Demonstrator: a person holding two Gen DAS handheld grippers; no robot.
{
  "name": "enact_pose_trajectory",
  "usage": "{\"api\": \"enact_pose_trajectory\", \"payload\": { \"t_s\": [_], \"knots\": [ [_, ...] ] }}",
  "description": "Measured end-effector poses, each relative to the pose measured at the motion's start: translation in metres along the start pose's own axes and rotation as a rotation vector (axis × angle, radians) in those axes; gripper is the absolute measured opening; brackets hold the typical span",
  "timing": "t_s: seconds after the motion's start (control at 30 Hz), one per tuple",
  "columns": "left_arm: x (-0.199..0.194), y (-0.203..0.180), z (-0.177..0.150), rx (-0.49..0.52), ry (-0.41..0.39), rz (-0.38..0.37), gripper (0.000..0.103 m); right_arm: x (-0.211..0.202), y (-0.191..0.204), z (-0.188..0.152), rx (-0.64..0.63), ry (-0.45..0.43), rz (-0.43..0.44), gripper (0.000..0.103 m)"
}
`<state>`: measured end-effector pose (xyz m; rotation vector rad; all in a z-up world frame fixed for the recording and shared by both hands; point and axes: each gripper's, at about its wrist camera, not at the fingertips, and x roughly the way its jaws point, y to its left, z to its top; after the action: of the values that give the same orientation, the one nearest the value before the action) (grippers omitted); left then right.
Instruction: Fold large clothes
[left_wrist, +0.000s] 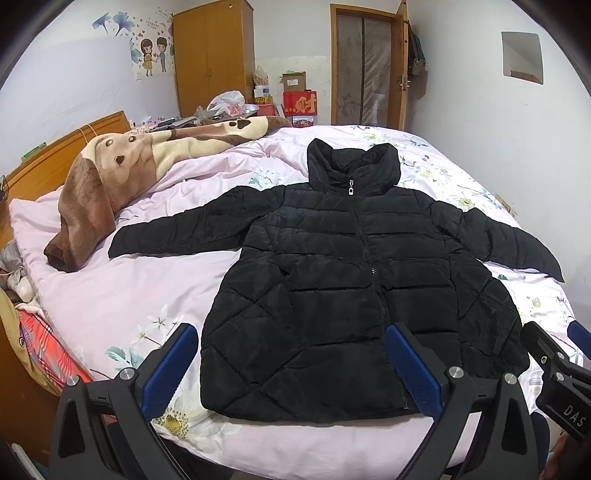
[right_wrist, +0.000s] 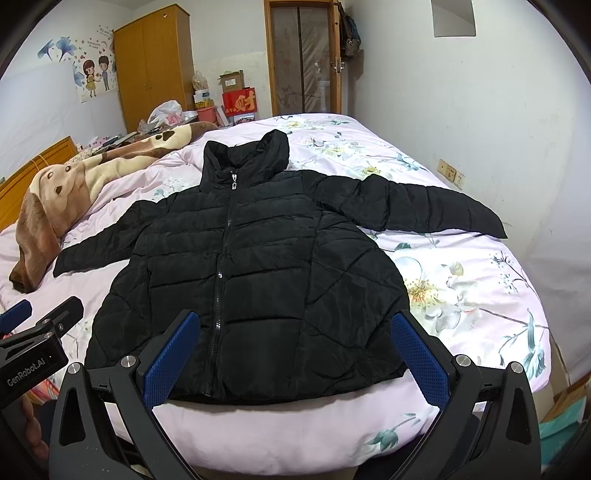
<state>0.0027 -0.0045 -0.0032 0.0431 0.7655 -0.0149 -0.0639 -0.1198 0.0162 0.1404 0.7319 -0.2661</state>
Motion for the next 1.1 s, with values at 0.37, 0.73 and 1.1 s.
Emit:
{"api": "enact_pose_trajectory", "payload": {
  "t_s": [0.37, 0.73, 1.1],
  "knots": [
    [0.0024, 0.0072, -0.0017, -0.007, 0.006, -0.010, 0.103, 0.0003, 0.0002, -0.0003, -0.002, -0.001, -0.001, 0.103],
    [0.0041, 0.0062, -0.0040, -0.008, 0.014, -0.016, 0.102, 0.0005, -0.0005, 0.0004, -0.001, 0.001, -0.003, 0.103],
    [0.0053, 0.0069, -0.0046, -0.007, 0.020, -0.019, 0.103, 0.0024, -0.0025, 0.0032, -0.002, -0.001, -0.002, 0.103]
  ]
}}
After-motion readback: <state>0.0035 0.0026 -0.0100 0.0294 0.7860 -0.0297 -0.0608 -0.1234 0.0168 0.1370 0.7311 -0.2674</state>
